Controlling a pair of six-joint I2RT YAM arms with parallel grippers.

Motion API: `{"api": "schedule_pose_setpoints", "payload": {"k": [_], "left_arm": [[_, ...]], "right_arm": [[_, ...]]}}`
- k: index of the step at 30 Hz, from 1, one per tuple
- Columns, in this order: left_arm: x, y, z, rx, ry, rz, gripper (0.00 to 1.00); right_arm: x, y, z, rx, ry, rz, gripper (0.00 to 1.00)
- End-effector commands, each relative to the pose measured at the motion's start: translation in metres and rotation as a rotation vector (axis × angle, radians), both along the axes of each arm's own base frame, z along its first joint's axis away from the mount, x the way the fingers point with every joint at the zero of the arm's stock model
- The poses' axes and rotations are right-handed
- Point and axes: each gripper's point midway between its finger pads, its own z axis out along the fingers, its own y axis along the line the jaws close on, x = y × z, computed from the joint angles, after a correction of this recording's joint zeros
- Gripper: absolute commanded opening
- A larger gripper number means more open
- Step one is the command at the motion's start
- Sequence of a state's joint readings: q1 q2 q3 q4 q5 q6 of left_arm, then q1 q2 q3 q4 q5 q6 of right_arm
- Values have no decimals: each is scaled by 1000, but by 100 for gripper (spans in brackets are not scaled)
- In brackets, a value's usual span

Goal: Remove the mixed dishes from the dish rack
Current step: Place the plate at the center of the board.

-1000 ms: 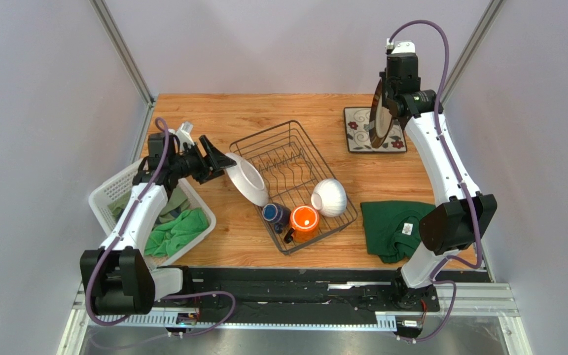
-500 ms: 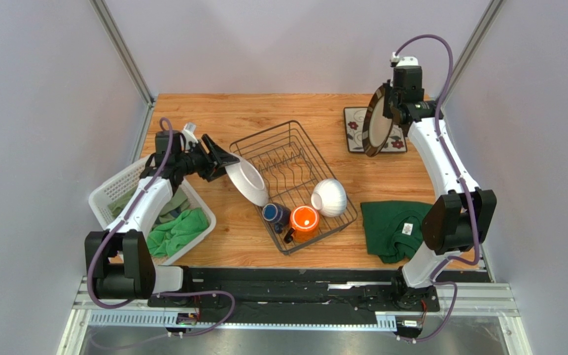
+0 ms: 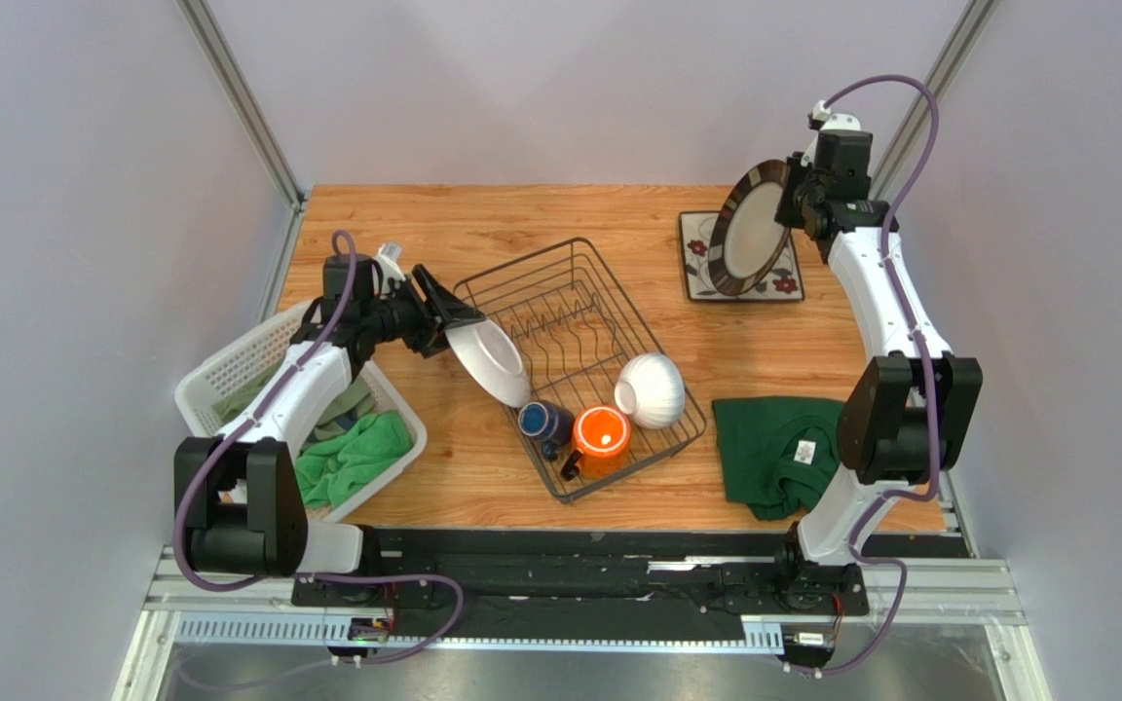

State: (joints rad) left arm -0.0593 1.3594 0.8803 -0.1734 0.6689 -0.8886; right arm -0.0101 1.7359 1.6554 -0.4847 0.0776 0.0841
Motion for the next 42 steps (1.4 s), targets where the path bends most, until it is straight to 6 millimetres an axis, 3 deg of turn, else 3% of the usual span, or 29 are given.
{"api": "schedule_pose_setpoints", "payload": {"k": [1,12,19,23,28,30,42], "left_arm": [[13,-1,21,-3,-65,9,61],[14,4,19,38,-76,11,64],[12,9,19,84,-93,19,73],[13,9,19,88,-95,13,77],[16,8,15,101,-94,-5,85],[17,9,12,105,-92,-6,95],[18,12,7,145,-101,-15,99]], "right_arm": [[35,-4,54,122,-236,35,0],[73,-14,13,301,-177,84,0],[91,-19,1,381,-167,118,0],[102,-25,-16,420,-142,125,0],[108,-37,-30,445,-126,123,0],[110,-43,-35,461,-124,121,0],[118,-59,-73,527,-72,126,0]]}}
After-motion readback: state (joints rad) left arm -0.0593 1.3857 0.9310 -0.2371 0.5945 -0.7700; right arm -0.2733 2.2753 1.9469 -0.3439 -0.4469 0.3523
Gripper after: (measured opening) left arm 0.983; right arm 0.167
